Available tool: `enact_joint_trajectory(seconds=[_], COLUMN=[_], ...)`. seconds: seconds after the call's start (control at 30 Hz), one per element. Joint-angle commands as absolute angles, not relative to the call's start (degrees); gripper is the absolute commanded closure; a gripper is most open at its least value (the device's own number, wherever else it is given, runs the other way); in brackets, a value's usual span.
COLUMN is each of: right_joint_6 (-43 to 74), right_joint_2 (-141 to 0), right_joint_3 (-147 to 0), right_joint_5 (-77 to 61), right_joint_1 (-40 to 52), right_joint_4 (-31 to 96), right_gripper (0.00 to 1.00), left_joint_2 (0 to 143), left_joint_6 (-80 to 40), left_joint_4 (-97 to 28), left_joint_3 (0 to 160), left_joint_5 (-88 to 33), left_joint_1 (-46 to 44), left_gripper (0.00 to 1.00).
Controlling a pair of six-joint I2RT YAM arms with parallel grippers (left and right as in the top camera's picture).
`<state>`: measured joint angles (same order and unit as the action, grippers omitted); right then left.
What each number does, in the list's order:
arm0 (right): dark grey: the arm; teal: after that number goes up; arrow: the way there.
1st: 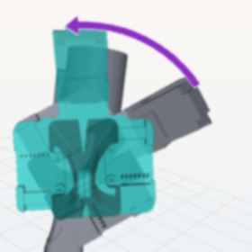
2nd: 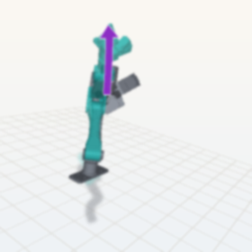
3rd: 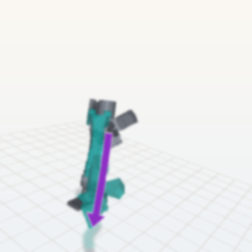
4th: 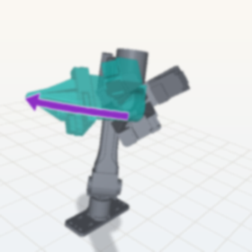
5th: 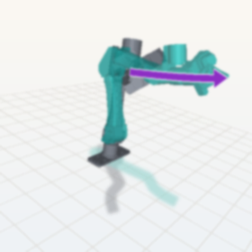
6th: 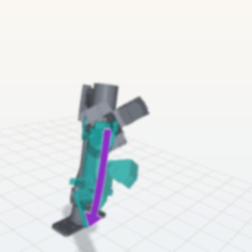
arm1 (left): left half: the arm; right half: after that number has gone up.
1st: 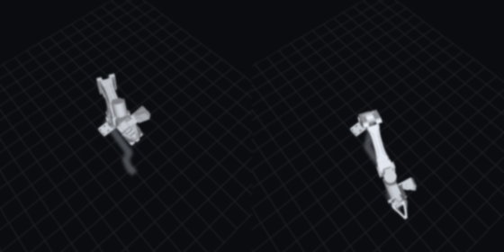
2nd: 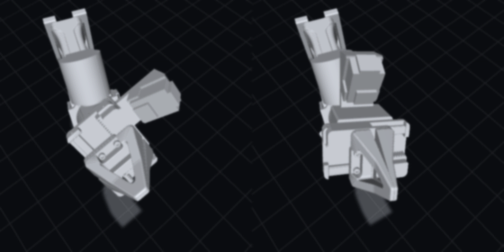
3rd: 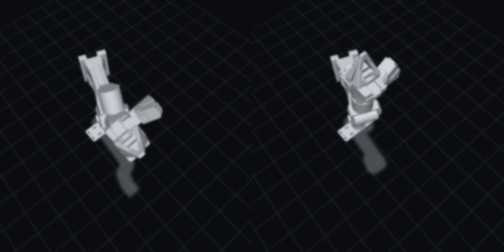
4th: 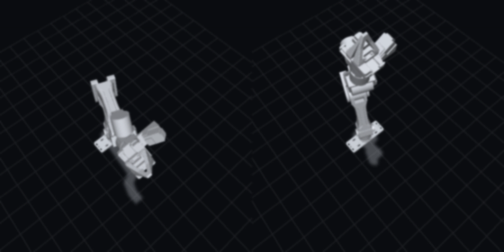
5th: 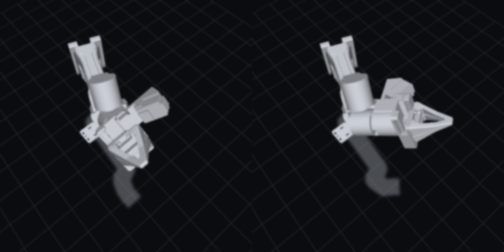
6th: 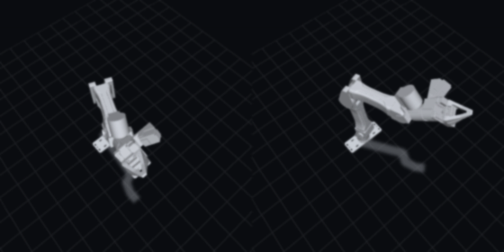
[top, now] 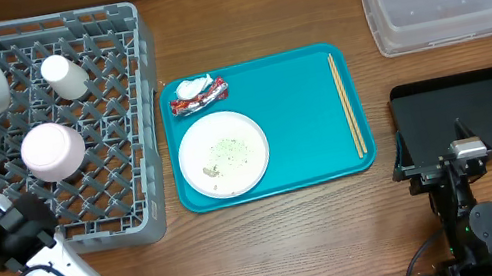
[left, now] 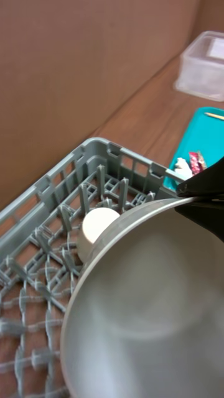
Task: Sort waste into correct bins and load items into the dishwasher
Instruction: 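Lift the small white bowl and carry it over the dish rack, then lower the small white bowl into the rack's back-left corner and release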
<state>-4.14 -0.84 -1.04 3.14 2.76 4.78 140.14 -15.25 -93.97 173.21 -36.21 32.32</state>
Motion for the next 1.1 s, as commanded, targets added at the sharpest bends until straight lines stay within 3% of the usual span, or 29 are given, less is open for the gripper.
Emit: enact_joint_trajectory(seconds=[0.0, 0.1, 0.67, 1.07], right_joint_6=[-4.3, -4.3, -4.3, -4.3], right_joint_2=[-0.2, -0.2, -0.2, -0.2], right_joint_3=[-0.5, -0.5, -0.5, -0.5], right_joint_5=[2.9, 2.9, 2.9, 2.9], right_joint_1=[3.2, 3.2, 3.2, 3.2], right_joint_4=[4.6, 4.6, 4.6, 4.6], right_gripper=[0.0, 0.0, 0.0, 0.0], left_joint_2=[138.5, 138.5, 138.5, 138.5], left_joint_6=[-5.0, -0.7, 1.8, 1.7], left_joint_4=[-91.8, -87.7, -73.1, -59.8], left_joint_3=[168.2, 162.9, 137.8, 128.7], left_joint_5=[-52.9, -63.3, -69.6, -87.0], left_joint_1=[32.4, 33.6, 41.6, 41.7], left_gripper=[0.96, 0.96, 0.96, 0.96])
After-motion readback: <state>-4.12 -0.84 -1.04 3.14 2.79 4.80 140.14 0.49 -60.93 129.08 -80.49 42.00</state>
